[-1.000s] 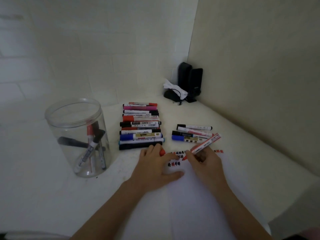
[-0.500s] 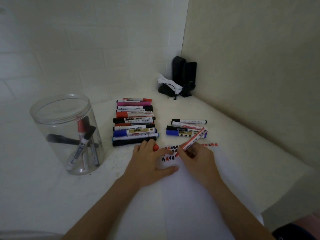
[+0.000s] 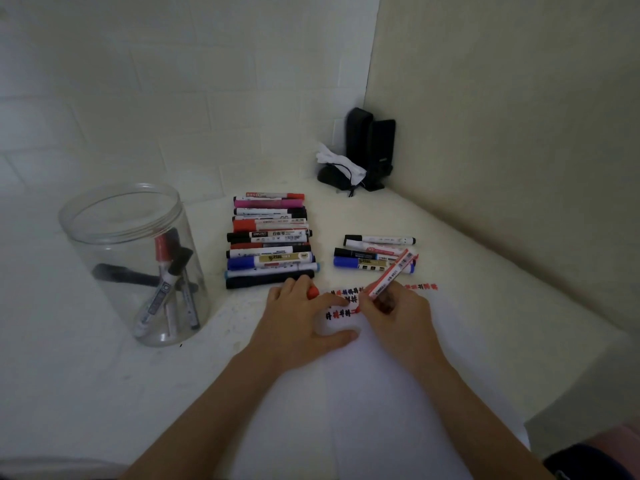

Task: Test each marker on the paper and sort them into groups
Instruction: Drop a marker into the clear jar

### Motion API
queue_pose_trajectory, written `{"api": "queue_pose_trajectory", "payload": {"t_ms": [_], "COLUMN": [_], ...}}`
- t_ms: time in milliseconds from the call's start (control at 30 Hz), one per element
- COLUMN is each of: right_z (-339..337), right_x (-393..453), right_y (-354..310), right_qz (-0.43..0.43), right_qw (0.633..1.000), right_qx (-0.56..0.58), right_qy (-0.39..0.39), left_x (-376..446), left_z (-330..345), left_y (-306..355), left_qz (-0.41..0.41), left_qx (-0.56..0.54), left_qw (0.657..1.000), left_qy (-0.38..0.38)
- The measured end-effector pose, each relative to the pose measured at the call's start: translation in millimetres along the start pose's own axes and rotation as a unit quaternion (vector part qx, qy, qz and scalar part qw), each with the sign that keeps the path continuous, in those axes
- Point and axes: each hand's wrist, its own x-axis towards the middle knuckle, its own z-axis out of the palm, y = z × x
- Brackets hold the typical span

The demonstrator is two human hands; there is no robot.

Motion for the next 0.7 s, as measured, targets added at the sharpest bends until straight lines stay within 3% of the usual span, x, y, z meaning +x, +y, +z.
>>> {"api": "queue_pose_trajectory", "payload": {"t_ms": [700], "right_z": [0.9], "right_x": [1.0], "right_y": [1.3], "right_qz": [0.018], "right_qw": [1.0], "right_qx": [0.018], "right_qy": [-0.004], "left_x": [1.0], "left_z": [1.2], "left_y": [-1.6], "left_qz": [0.007], "left_qx": [0.012], "left_qw": [1.0], "left_qy": [-0.011]}}
